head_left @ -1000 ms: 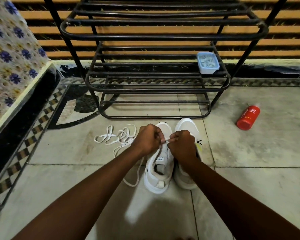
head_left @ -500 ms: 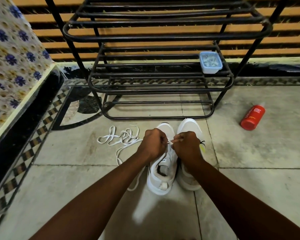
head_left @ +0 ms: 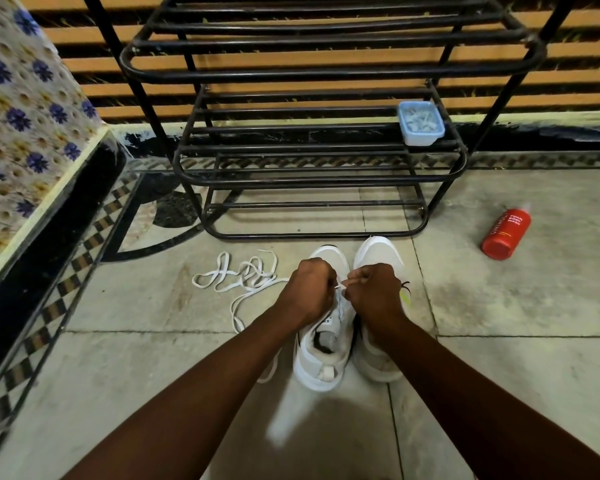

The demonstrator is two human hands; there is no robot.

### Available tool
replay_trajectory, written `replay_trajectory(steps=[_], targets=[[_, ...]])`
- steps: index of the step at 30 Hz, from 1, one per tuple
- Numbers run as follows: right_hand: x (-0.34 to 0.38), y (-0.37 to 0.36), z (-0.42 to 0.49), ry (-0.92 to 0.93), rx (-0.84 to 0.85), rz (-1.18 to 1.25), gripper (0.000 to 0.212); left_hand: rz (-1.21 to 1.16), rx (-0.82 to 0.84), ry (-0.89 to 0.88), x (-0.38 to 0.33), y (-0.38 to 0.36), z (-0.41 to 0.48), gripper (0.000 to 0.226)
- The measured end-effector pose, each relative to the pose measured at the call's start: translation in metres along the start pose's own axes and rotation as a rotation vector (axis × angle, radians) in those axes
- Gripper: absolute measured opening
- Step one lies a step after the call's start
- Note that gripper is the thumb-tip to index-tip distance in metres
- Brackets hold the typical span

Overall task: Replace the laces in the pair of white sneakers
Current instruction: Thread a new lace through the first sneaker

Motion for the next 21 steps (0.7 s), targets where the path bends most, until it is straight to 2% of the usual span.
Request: replay_trajectory(steps=[8,17,21], targets=[[0.002,0.002,0.000,0.017,0.030,-0.026,0.016,-0.052,-0.027,-0.013,0.006,-0.006,-0.001,0.023],[0.010,0.002,-0.003,0.058,0.056,-0.113,0.015,0.111,0.042,-0.241,0.008,-0.009,0.000,0.018],[0.010,0.002,0.002,0.061,0.070,-0.152,0.012,0.015,-0.015,-0.172,0.014,-0.010,0.004,0.017]])
Point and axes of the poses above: each hand's wrist, its own z-axis towards the middle knuckle, its own y-axis out of the back of the hand, x = y × z, the point moved 1 cm from there along z, towards the middle knuckle, and after that the axes turned 10 degrees about -x, right-handed, at the moved point
